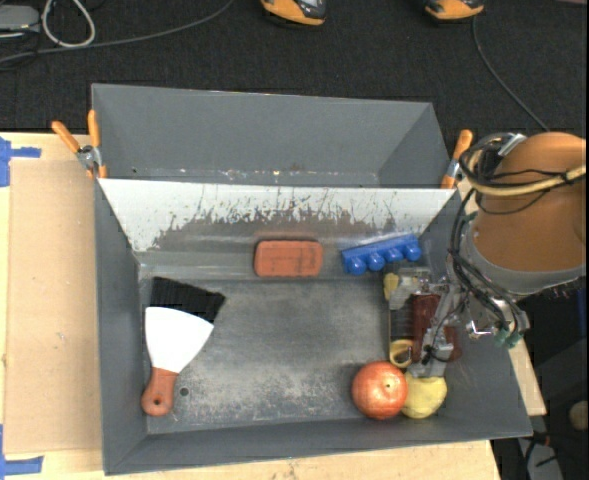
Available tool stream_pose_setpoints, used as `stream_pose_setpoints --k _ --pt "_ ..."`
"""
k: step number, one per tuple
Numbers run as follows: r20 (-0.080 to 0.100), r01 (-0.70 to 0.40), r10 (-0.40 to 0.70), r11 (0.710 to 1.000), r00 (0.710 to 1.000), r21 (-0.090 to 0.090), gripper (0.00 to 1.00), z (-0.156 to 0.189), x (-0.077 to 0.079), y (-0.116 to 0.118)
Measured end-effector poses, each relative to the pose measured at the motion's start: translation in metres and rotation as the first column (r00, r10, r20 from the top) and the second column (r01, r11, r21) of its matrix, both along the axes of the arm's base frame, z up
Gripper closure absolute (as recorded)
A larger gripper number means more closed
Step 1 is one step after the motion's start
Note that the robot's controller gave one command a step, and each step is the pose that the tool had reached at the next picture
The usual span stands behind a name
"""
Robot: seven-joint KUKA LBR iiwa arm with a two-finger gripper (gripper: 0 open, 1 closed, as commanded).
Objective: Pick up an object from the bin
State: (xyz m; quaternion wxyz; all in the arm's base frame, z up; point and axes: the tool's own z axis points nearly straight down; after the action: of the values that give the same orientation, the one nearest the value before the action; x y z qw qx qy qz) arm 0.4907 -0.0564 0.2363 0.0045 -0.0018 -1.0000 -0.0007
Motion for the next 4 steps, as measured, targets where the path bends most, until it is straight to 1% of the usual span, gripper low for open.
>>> stream_pose_setpoints --k 1,2,3,4 --pt "0.007 -0.002 0.002 1.0 1.0 -0.001 0.0 0.003 0.001 0.0" --pt "0.009 -0.179 0.179 0.984 0.984 -0.001 0.0 -0.055 -0.006 -0.004" --pt "0.011 -0.357 0.357 0.934 0.934 -0.002 0.0 -0.077 -0.019 -0.041" --pt "0.008 -0.586 0.586 0.81 0.81 0.004 0.0 -0.12 -0.017 -0.008"
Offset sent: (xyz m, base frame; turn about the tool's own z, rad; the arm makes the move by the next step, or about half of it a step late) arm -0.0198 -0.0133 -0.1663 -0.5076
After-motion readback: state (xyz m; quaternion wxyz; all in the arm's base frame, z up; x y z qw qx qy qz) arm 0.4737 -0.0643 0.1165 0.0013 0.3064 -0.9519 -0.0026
